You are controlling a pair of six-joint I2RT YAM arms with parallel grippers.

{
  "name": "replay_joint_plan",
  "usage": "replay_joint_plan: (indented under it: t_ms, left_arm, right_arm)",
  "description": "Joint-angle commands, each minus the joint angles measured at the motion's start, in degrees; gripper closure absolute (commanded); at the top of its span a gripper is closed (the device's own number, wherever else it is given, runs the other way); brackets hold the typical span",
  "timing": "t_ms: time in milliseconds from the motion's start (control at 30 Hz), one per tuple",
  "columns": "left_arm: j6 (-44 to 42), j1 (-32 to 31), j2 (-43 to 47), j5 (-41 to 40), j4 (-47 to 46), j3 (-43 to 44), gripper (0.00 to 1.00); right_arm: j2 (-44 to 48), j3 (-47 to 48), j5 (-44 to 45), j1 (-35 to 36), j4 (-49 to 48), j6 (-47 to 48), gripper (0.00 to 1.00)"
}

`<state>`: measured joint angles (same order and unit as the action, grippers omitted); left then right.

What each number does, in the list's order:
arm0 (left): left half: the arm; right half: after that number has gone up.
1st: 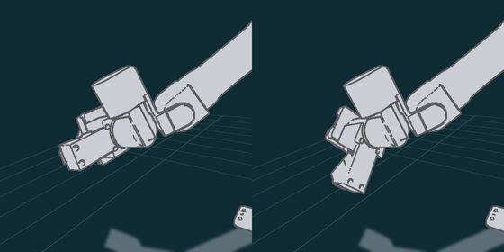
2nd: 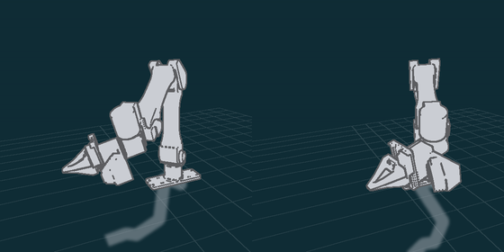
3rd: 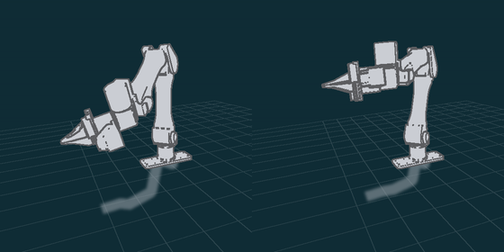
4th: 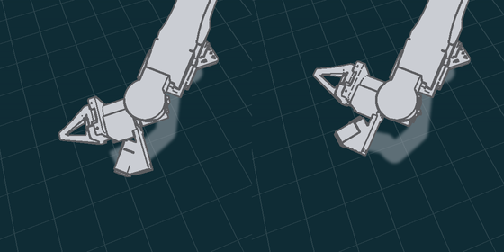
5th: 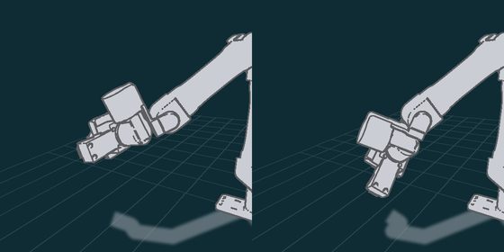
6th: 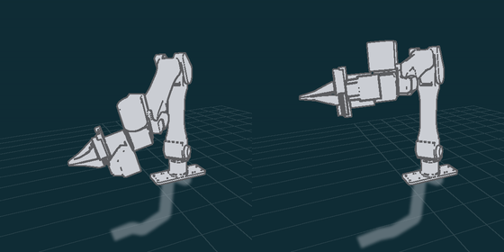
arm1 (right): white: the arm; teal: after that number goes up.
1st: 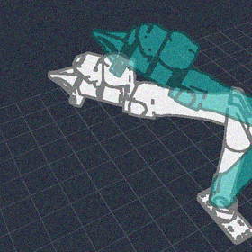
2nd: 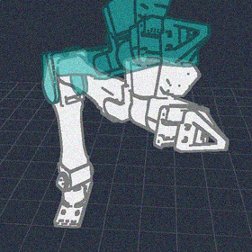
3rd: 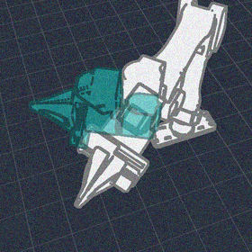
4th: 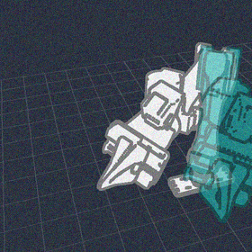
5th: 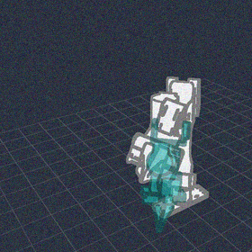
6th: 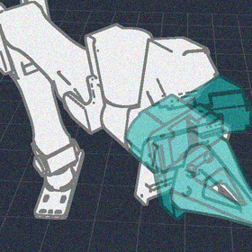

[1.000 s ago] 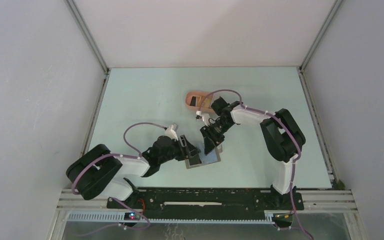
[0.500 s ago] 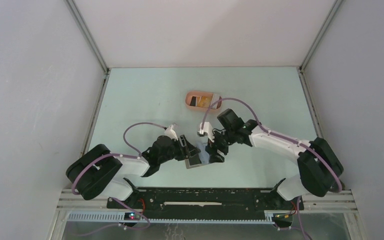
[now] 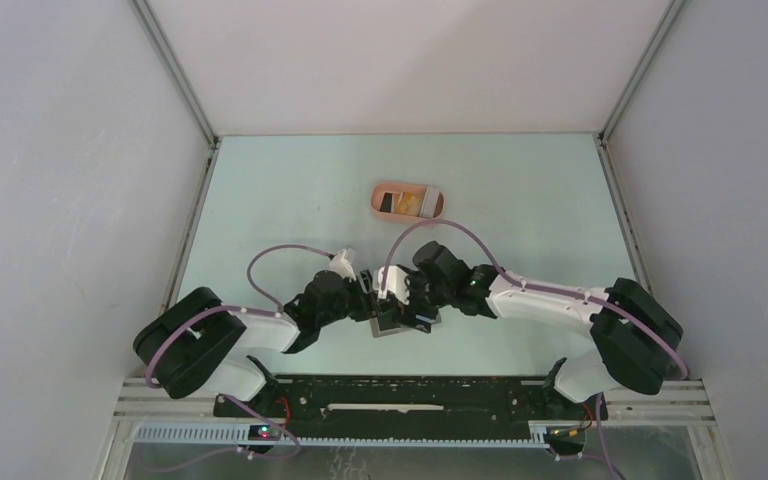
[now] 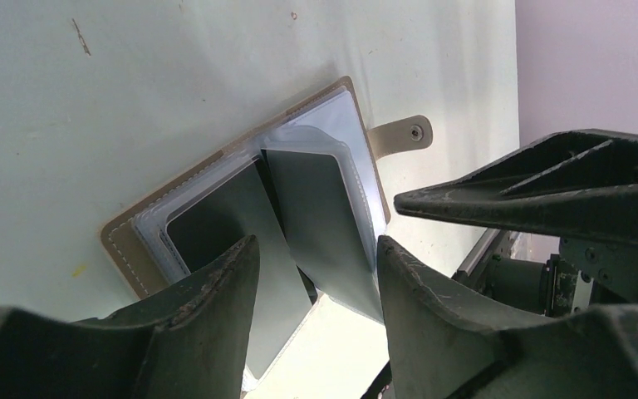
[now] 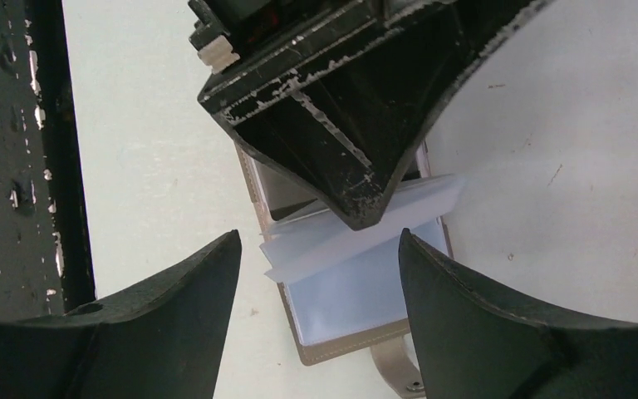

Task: Put the credit cards into the card holder
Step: Turn over the card slot in the card holder.

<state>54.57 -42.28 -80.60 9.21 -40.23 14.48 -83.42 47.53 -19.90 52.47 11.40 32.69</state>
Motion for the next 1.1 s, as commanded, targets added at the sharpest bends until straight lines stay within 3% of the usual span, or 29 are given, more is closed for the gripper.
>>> replay_joint_plan:
  t_ms: [0,1067]
  left_arm:
    - [-0.49,0.38,-0.41,0.45,-1.61,-0.13,0.41]
    - [-0.51,1.24,-1.49,2.32,-3.1,-0.48,0.37]
  right_arm:
    - [-0.86,0.02,4.15,2.11,-2.85,1.06,0.21]
    - [-3.77,3.79,11.38,2.34,1.75,-0.5,0.31]
